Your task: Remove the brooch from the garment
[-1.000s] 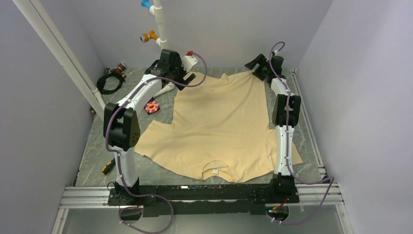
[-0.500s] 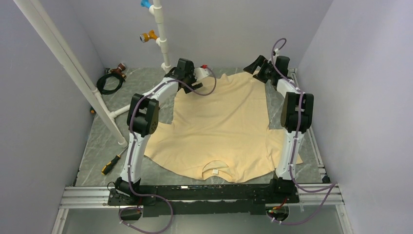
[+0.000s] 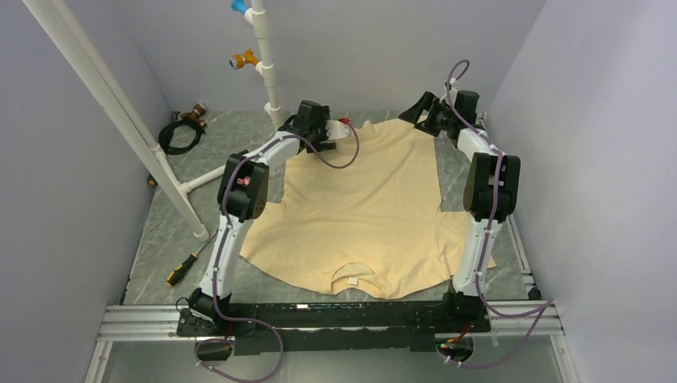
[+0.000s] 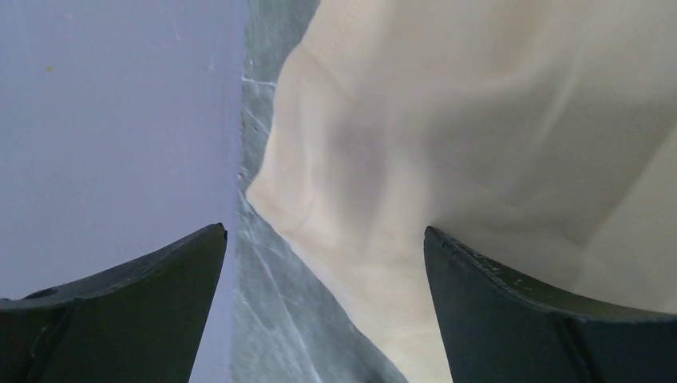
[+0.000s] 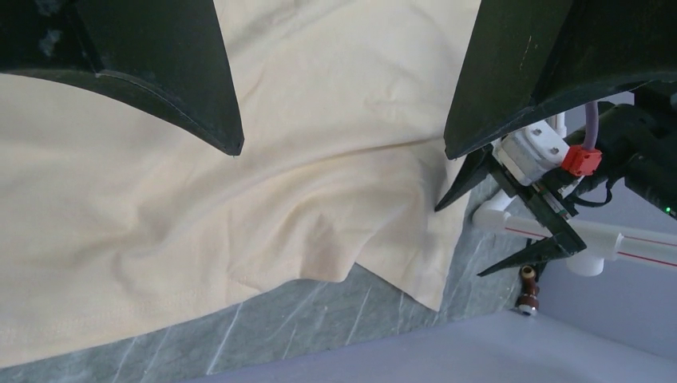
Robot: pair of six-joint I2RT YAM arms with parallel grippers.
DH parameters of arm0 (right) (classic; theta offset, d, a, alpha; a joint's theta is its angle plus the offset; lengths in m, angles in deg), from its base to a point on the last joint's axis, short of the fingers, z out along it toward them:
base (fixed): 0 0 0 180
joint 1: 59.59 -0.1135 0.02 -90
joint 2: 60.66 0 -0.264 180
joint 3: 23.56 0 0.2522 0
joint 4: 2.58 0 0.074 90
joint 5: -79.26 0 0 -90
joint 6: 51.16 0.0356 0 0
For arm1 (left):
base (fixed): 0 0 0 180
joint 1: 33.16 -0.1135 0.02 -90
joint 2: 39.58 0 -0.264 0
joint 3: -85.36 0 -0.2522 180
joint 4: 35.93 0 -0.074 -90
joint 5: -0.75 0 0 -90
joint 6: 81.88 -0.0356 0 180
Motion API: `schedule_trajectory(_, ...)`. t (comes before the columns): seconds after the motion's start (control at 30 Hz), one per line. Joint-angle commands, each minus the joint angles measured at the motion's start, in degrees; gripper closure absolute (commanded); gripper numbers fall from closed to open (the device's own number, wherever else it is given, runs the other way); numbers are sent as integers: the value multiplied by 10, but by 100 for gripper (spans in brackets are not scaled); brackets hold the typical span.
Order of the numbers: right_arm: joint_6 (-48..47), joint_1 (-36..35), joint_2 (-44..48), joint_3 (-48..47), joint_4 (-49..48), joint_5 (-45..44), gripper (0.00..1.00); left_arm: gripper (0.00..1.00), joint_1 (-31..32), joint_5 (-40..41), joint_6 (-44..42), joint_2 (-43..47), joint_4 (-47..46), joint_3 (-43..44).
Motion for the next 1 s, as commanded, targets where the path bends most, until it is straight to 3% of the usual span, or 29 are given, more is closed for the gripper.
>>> schedule_trajectory(0.0, -14, 8, 22, 4, 7, 18, 0, 0, 3, -1, -57, -28, -15, 34)
schedule_trajectory(0.3, -39, 18, -4, -30, 85, 21, 0, 1, -19, 3, -87, -90, -6, 110)
schedule_trajectory(0.73, -111, 26, -19, -34, 110, -46, 0, 0, -38, 61, -136, -119, -31, 116)
schedule_trajectory(0.87, -78, 23, -65, -69, 84, -34, 0, 0, -38, 51, -137, -89, -50, 63)
schedule_trajectory(0.97, -37, 18, -103, -102, 67, -23, 0, 1, -38, 59, -133, -101, -26, 92)
